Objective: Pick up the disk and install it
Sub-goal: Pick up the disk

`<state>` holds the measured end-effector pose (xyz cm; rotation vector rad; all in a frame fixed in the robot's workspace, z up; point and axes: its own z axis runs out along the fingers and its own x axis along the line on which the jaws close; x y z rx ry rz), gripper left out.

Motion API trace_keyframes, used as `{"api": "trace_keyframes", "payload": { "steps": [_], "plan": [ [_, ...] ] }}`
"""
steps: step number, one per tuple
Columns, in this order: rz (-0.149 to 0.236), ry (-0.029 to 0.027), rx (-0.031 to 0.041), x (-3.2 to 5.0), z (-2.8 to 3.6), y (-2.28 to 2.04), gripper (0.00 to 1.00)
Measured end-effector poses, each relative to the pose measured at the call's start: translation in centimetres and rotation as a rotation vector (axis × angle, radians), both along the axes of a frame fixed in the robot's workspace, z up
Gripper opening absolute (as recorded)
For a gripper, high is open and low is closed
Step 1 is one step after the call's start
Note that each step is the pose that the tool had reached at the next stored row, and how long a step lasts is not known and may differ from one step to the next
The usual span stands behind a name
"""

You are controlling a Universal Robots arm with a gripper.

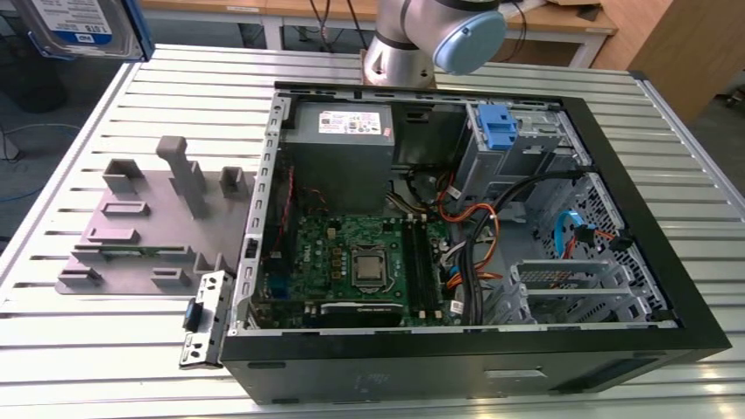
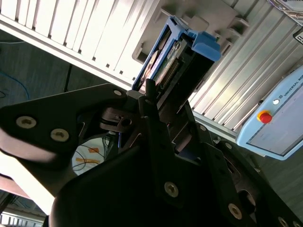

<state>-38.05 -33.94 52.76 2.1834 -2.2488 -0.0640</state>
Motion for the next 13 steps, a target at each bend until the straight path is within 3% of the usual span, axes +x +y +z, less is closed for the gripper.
{"api": "trace_keyframes", "payload": {
  "steps": [13],
  "plan": [
    [0.0,0.0,0.0,0.23,0.0,0.0,0.35]
  ]
}}
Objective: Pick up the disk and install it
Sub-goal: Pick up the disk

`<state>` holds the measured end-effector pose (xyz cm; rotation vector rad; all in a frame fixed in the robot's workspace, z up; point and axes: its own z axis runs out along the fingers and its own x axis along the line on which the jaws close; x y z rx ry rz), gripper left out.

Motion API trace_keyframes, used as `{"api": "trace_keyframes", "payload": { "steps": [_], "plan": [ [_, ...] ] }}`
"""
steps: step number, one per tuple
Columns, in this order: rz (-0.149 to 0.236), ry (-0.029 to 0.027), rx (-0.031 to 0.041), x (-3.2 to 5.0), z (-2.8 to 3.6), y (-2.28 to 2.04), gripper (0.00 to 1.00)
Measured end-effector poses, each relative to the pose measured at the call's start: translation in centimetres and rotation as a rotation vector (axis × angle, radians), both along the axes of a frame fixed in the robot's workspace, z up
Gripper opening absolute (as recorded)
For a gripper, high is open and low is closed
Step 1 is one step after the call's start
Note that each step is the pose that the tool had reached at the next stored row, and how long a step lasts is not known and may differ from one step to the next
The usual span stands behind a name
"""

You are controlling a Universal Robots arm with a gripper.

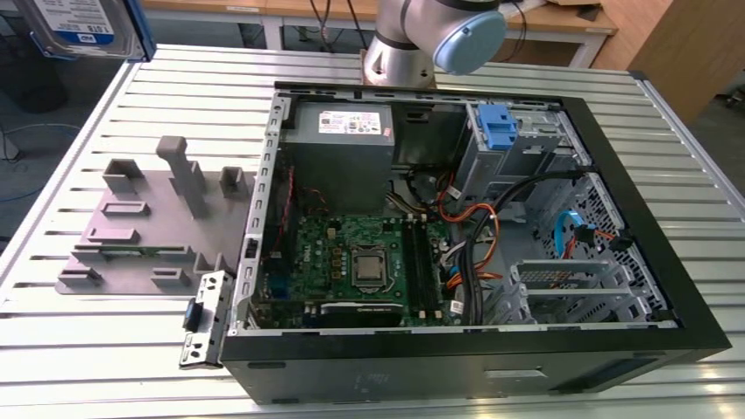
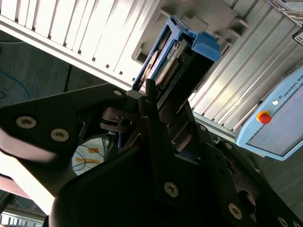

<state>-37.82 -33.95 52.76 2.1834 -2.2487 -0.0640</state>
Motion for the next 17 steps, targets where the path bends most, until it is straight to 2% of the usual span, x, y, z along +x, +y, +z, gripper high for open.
{"api": "trace_keyframes", "payload": {
  "steps": [17],
  "plan": [
    [0.0,0.0,0.0,2.28,-0.01,0.0,0.35]
  ]
}}
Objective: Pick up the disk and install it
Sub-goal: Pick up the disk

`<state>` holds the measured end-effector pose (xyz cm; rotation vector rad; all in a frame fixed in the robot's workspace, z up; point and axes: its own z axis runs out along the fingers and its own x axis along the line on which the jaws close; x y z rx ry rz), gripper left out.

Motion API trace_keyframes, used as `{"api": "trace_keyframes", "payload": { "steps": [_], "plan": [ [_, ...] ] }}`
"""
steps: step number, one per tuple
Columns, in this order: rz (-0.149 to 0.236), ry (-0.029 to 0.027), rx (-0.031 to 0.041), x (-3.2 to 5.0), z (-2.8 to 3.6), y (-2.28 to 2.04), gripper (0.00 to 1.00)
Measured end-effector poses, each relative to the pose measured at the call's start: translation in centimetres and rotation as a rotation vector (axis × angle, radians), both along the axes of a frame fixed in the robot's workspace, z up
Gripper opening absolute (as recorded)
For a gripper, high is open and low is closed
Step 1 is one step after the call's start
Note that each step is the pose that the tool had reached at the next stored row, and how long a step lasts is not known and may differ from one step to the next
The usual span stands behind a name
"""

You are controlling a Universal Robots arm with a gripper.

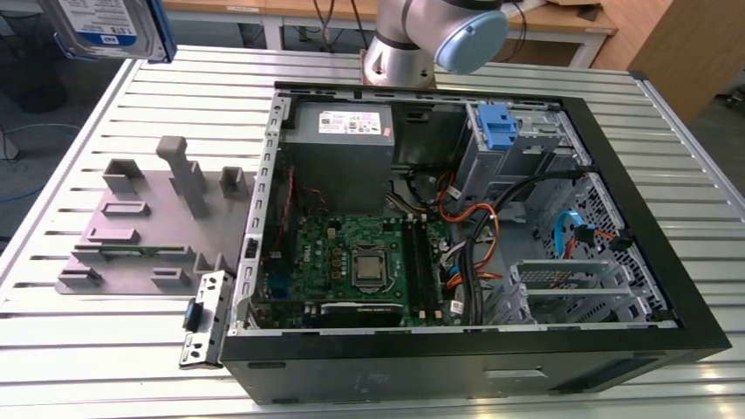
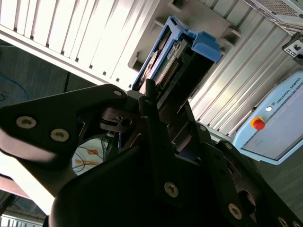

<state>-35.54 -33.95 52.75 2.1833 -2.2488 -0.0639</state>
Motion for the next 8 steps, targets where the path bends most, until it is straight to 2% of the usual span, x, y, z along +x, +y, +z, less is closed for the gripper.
{"api": "trace_keyframes", "payload": {
  "steps": [8],
  "plan": [
    [0.0,-0.0001,0.0001,1.49,-0.01,0.0,0.35]
  ]
}}
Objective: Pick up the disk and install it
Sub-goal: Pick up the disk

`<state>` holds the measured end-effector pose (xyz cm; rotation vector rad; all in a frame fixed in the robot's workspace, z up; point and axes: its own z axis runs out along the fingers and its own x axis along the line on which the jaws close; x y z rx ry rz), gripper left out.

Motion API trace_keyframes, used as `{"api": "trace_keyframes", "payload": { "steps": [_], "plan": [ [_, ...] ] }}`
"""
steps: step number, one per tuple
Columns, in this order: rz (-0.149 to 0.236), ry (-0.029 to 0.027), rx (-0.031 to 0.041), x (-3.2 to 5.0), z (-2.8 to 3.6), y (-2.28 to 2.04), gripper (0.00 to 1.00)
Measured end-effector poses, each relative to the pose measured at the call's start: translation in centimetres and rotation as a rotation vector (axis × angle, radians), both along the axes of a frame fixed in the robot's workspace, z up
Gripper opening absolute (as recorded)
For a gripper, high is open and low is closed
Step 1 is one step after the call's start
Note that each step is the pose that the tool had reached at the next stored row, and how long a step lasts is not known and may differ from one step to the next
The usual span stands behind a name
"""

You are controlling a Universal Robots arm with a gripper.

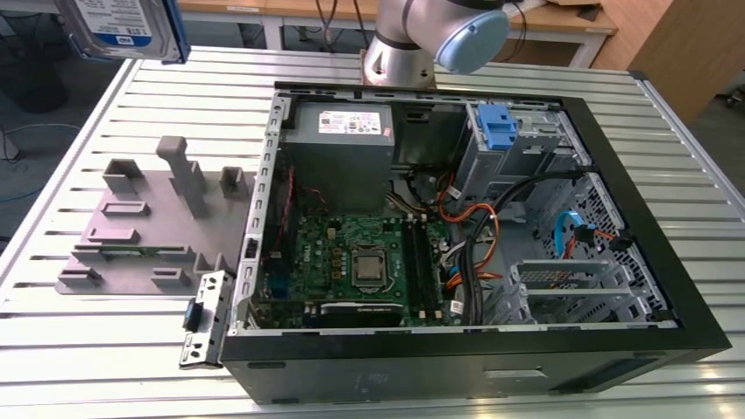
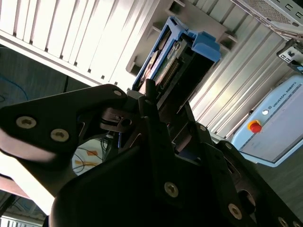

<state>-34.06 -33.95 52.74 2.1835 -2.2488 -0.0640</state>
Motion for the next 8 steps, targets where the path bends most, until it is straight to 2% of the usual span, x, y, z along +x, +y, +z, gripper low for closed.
{"api": "trace_keyframes", "payload": {
  "steps": [8],
  "plan": [
    [0.0,0.0001,-0.0001,1.45,0.0,0.0,0.35]
  ]
}}
